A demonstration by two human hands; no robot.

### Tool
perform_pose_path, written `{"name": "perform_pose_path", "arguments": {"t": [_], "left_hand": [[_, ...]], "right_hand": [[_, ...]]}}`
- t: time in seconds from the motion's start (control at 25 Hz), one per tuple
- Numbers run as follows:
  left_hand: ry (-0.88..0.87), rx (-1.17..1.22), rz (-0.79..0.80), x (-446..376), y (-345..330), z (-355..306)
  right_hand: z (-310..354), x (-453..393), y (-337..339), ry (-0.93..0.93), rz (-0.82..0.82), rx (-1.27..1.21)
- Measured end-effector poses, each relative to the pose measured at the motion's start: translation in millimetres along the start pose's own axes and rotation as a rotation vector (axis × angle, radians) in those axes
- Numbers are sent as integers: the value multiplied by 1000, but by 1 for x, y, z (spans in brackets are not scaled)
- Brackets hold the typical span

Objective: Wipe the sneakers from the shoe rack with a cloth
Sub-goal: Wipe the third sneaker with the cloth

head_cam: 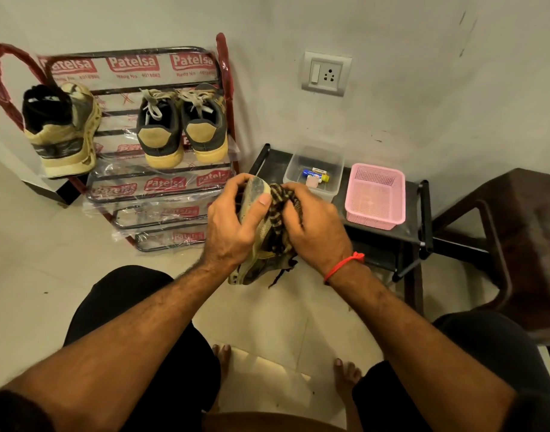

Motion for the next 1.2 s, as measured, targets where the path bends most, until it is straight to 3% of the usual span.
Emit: {"name": "perform_pose_path", "arguments": {"t": [0.12,0.28,0.36,0.44,0.56,0.64,0.72,0.76,0.88,1.0,1.12,1.2], "left_hand": [[94,90,-91,-6,9,7],[543,317,-252,-5,15,46],[598,301,-230,-3,12,43],[457,197,-217,-2,10,25],[80,27,-112,4,1,-17],[-103,-57,27,8,-13,-30],[-168,-112,119,10,-20,-30],[-152,-117,103,8,-19,-26],[40,-41,-90,-2,4,-6],[421,149,-255,-10,22,25],[713,367,-416,-10,40,52],[776,542,-460,-13,54,66]], "right_hand": [[17,15,-13,171,-97,164],[36,43,-42,427,-112,441],[34,38,-39,434,-135,468],[30,25,-31,358,-170,431],[24,1,-5,140,-220,274],[5,-15,12,-86,-125,149],[-12,-18,13,-238,15,22],[-10,-14,13,-232,7,7],[25,11,-12,85,-97,186],[38,35,-46,369,-113,401],[24,56,-67,533,-48,567],[11,71,-77,583,6,584]]}}
Point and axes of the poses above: each hand's wrist, its own x-axis away from the middle knuckle, its own y-axis out of the back of the hand, z = x × y, the point moved 7 cm from there along -x, towards the middle knuckle, and after that the axes turned 2 degrees about y, right-handed, at the moved point
